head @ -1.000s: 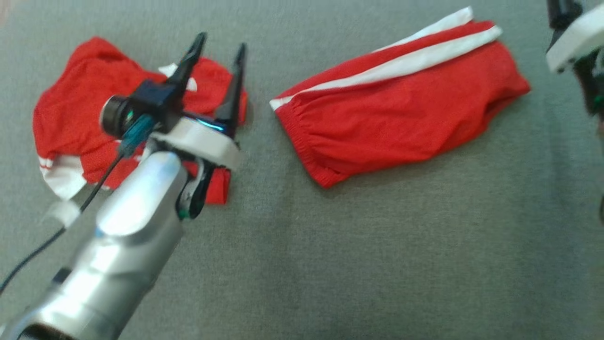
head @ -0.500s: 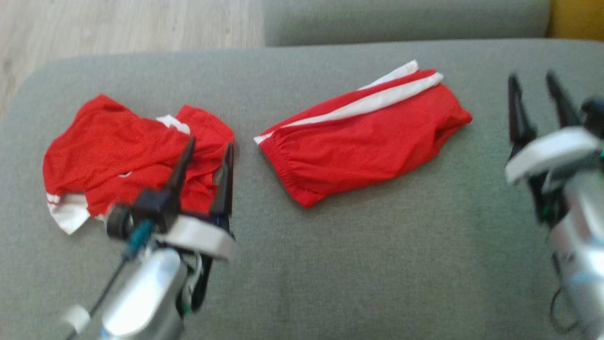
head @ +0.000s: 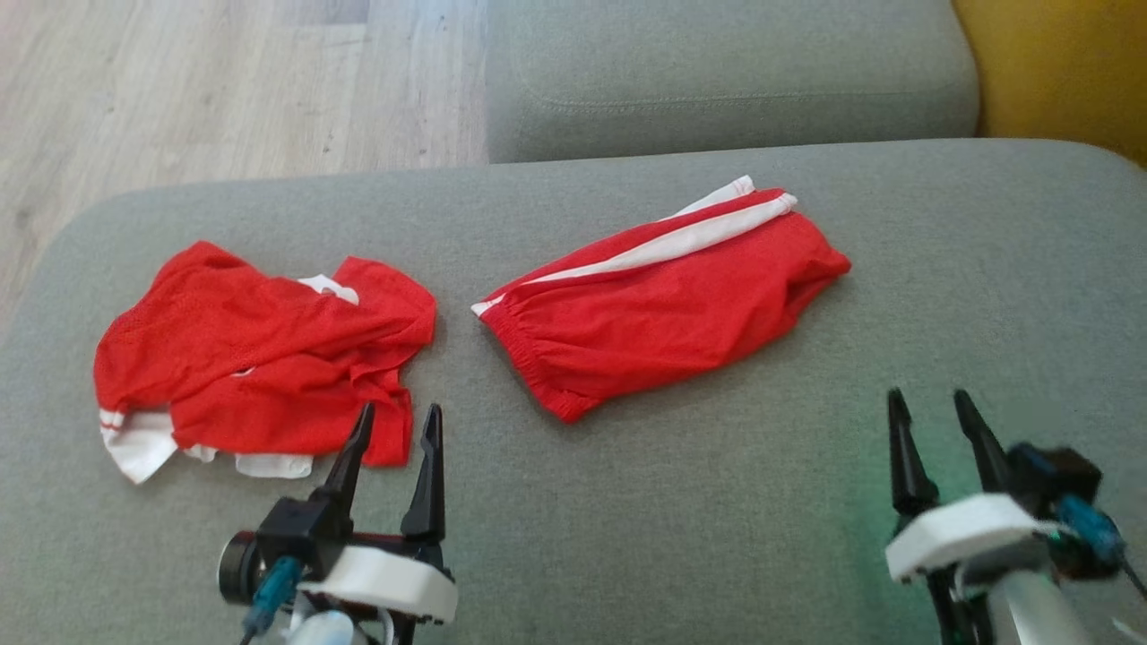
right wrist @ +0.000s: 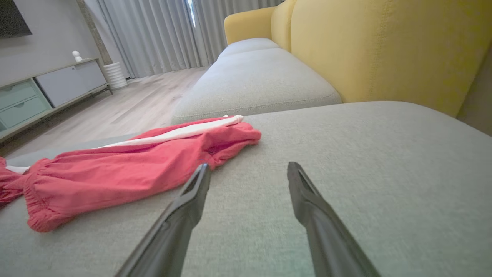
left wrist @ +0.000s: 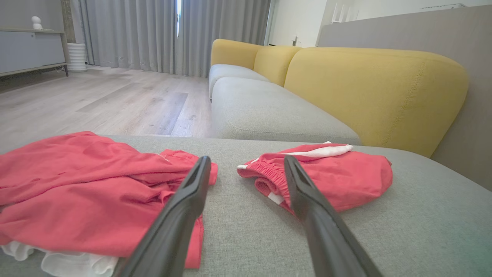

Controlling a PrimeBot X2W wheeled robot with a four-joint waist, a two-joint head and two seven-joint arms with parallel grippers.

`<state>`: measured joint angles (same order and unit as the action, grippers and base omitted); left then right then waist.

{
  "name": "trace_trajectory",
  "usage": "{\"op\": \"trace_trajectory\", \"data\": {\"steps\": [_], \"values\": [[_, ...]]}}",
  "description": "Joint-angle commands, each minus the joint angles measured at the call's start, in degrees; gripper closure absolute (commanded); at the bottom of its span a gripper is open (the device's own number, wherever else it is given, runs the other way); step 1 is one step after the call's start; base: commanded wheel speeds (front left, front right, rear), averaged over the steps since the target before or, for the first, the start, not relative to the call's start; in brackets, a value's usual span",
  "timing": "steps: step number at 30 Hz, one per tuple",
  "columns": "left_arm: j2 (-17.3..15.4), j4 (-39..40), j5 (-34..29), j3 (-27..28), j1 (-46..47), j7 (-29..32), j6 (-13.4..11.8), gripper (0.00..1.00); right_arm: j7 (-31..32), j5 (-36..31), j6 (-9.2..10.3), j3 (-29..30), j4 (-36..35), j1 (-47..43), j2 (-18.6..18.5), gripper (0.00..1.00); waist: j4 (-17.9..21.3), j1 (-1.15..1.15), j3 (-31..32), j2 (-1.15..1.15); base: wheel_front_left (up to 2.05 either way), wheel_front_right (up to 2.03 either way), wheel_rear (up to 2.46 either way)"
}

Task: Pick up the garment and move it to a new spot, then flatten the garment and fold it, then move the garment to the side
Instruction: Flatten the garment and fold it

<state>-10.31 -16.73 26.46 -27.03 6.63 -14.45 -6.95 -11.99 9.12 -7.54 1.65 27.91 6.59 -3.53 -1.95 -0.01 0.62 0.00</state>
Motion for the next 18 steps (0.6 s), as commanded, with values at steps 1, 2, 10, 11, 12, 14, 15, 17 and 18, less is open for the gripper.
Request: {"op": "trace_trajectory", "data": {"steps": [1, 2, 10, 11, 12, 14, 15, 17, 18], "values": [[0.28, 2.20, -1.19, 3.59, 1.55, -0.54, 0.62, 0.00, 0.14, -0.84, 0.05, -0.48, -3.86, 1.02, 0.22, 0.00, 0.21, 0.01, 0.04, 0.00, 0.00, 0.00, 0.00], [0.58, 2.31, -1.66, 4.25, 1.18, -0.54, 0.97, 0.00, 0.43, -0.91, 0.05, -0.23, -4.81, 0.38, 0.38, 0.00, 0.29, 0.01, 0.03, 0.00, 0.00, 0.00, 0.00], [2.42, 2.17, -5.25, 7.38, 1.03, -0.54, 3.92, 0.00, 2.93, 0.54, 0.05, -0.20, -10.39, -0.63, 0.63, 0.00, 0.31, 0.01, -1.40, 0.00, 0.00, 0.00, 0.00], [2.66, 2.14, -5.62, 7.59, 1.29, -0.54, 4.22, 0.00, 3.16, 0.66, 0.05, -0.06, -10.91, -0.47, 0.64, 0.00, 0.16, 0.01, -1.84, 0.00, 0.00, 0.00, 0.00], [2.89, 2.15, -5.97, 7.80, 1.60, -0.54, 4.52, 0.00, 3.44, 0.70, 0.05, 0.04, -11.42, -0.20, 0.64, 0.00, -0.03, 0.01, -2.42, 0.00, 0.00, 0.00, 0.00], [3.39, 2.20, -6.67, 8.05, 2.37, -0.54, 5.17, 0.00, 4.15, 0.70, 0.05, 0.30, -12.25, 0.63, 0.64, 0.00, -0.60, 0.01, -3.74, 0.00, 0.00, 0.00, 0.00], [3.63, 2.22, -6.99, 8.13, 2.80, -0.54, 5.49, 0.00, 4.61, 0.62, 0.05, 0.43, -12.56, 1.24, 0.64, 0.00, -0.94, 0.01, -4.45, 0.00, 0.00, 0.00, 0.00], [4.07, 2.13, -7.55, 8.23, 3.81, -0.54, 6.10, 0.00, 5.93, 0.47, 0.05, 0.71, -12.95, 2.93, 0.64, 0.00, -1.75, 0.01, -6.16, 0.00, 0.00, 0.00, 0.00], [4.07, 2.13, -7.55, 8.23, 3.81, -0.54, 6.10, 0.00, 5.93, 0.47, 0.05, 0.71, -12.95, 2.93, 0.64, 0.00, -1.75, 0.01, -6.16, 0.00, 0.00, 0.00, 0.00]]}}
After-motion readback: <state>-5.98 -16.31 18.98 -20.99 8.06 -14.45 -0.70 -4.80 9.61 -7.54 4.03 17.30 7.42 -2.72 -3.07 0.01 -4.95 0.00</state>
